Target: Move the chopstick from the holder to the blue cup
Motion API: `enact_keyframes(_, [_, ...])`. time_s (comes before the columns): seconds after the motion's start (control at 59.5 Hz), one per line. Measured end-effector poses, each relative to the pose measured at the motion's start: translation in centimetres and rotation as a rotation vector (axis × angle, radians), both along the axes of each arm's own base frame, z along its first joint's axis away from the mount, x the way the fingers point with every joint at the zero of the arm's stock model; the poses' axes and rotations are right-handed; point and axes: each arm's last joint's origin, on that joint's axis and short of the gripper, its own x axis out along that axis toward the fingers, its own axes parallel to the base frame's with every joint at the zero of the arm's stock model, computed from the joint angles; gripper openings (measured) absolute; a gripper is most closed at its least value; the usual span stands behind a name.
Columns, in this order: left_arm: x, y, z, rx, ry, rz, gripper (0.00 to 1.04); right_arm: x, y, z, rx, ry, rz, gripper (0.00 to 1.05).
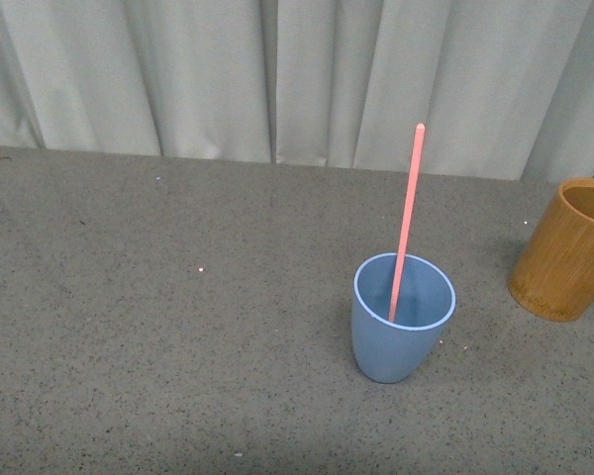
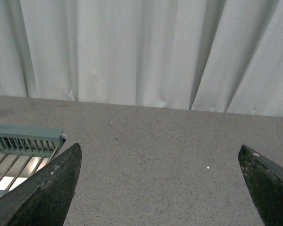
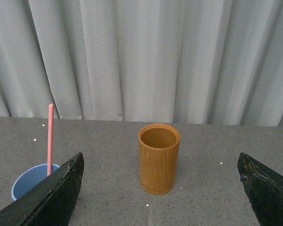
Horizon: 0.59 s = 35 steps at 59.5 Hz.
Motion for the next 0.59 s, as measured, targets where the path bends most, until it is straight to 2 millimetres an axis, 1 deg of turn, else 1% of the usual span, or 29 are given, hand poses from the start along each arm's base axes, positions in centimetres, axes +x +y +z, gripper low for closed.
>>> enact_keyframes(0.588, [0.0,0.0,0.0,0.0,0.0,0.0,0.98,0.0,0.0,0.0,0.0,0.0,0.0,0.95])
